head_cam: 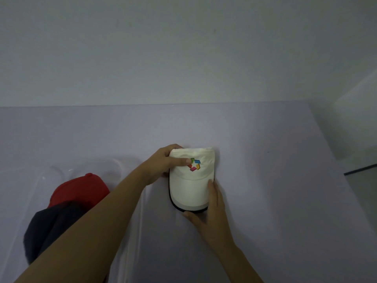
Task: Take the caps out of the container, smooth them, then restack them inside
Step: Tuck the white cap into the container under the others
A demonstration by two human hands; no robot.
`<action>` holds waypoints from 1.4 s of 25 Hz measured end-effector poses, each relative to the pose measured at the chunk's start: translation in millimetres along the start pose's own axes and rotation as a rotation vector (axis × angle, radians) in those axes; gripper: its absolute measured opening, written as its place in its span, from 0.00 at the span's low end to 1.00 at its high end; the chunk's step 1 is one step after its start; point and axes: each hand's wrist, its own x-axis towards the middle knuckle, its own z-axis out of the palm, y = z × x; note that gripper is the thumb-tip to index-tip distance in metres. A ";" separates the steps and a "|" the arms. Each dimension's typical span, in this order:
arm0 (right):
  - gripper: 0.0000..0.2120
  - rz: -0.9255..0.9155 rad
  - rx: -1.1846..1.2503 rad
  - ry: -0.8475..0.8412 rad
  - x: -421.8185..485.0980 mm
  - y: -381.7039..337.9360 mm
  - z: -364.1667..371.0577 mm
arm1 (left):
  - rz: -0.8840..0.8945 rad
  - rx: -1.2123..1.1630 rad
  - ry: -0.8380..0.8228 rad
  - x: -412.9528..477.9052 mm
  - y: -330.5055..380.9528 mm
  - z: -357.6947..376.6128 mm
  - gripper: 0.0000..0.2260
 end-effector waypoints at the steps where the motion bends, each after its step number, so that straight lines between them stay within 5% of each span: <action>1: 0.49 0.000 0.004 0.005 -2.2 -1.7 0.3 | -0.017 -0.032 0.008 -2.4 0.7 -0.1 0.11; 8: 0.47 -0.117 -0.024 0.211 -37.4 -36.9 6.7 | 0.153 -0.114 0.012 -50.9 23.1 -18.7 0.03; 11: 0.47 -0.104 0.000 0.268 -63.6 -72.1 32.6 | 0.280 -0.093 0.052 -88.6 44.5 -47.9 0.06; 17: 0.42 -0.141 0.072 0.004 -101.6 -141.9 105.3 | 0.485 -0.138 0.200 -167.0 68.4 -131.8 0.15; 21: 0.56 -0.131 -0.068 -0.190 -89.9 -165.2 130.0 | 0.548 -0.153 0.276 -204.0 62.3 -176.5 0.20; 26: 0.62 -0.129 -0.221 -0.285 -69.1 -168.9 148.5 | 0.562 -0.128 0.280 -231.0 41.8 -206.3 0.11; 35: 0.71 -0.053 -0.248 -0.373 -47.8 -175.7 151.8 | 0.539 -0.124 0.263 -224.0 28.5 -220.1 0.20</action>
